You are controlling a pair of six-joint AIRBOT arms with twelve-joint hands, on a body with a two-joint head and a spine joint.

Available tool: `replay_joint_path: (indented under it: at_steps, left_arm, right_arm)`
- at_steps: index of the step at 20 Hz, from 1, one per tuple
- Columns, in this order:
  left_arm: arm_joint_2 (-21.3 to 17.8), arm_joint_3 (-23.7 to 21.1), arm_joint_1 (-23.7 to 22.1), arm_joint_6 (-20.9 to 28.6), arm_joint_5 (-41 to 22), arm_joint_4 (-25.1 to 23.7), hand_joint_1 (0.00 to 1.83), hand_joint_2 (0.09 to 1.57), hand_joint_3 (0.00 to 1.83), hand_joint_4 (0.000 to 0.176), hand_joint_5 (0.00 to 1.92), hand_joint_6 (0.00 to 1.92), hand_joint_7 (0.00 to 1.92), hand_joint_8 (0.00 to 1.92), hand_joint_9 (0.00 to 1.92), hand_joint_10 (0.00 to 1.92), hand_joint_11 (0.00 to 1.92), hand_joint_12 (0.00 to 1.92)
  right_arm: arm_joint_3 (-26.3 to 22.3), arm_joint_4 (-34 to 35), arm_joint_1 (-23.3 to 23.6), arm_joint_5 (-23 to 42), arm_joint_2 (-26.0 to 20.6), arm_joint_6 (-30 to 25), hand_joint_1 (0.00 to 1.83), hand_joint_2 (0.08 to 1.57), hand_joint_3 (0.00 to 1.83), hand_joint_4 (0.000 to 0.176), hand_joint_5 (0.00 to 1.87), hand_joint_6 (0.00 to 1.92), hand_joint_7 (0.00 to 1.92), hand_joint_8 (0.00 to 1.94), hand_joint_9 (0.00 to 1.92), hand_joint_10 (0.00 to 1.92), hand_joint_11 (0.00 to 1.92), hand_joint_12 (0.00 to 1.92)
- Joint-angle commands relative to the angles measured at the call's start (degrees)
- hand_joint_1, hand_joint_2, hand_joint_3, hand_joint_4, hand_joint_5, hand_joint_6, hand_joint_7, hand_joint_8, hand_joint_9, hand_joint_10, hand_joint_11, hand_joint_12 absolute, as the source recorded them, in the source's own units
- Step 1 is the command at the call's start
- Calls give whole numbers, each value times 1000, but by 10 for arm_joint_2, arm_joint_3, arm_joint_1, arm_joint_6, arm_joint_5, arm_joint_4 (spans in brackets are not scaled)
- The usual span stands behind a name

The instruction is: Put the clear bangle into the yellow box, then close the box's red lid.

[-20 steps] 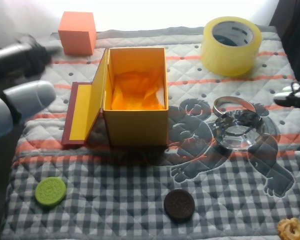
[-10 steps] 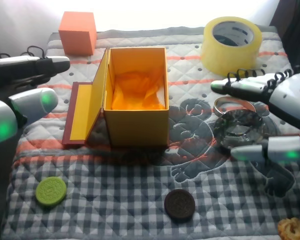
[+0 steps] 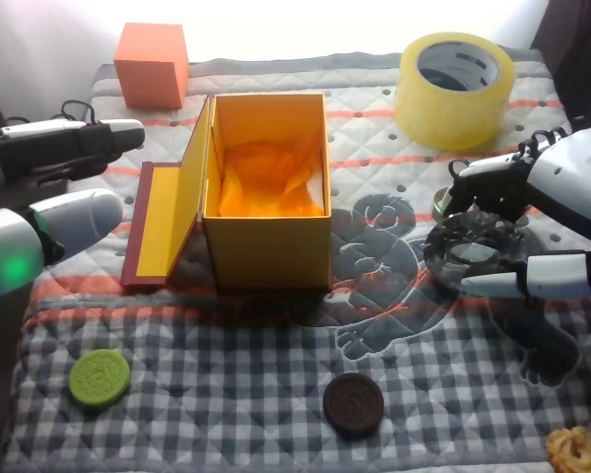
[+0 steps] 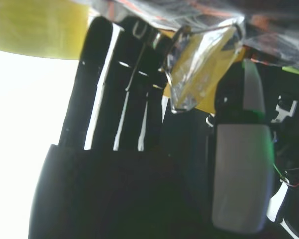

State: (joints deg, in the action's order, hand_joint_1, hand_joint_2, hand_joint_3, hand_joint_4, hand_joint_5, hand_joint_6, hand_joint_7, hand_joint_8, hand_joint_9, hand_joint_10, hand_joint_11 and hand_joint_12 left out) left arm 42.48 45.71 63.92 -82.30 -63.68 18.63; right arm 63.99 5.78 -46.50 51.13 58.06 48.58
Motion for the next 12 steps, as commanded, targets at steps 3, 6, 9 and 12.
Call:
replay_joint_path:
  at_steps: [3, 6, 9, 12]
  left_arm:
    - [2, 3, -6, 4, -63, -5, 336, 1284, 2, 129, 448, 0, 486, 2, 528, 6, 0, 973]
    - [4, 5, -7, 4, -58, -5, 325, 1283, 0, 123, 483, 6, 518, 5, 554, 9, 0, 916]
    - [10, 10, -13, 4, -50, -6, 292, 1275, 0, 134, 472, 1, 528, 3, 570, 8, 0, 896]
    - [12, 14, -15, 4, -46, -7, 364, 1259, 0, 121, 475, 2, 543, 3, 583, 7, 0, 925]
  right_arm:
    - [-20, -29, 27, 97, -34, -3, 1211, 1185, 0, 0, 746, 1264, 973, 1090, 1288, 51, 971, 850]
    - [-26, -67, 67, 110, -53, -3, 1250, 1157, 0, 0, 768, 1136, 1054, 1027, 1347, 34, 1041, 807]
    - [-12, -98, 128, 90, -40, -3, 1256, 1124, 0, 0, 851, 1035, 1110, 917, 1354, 9, 1137, 645]
    - [23, -129, 197, 39, 18, -3, 1257, 1111, 1, 0, 874, 1015, 1135, 864, 1402, 11, 1177, 608]
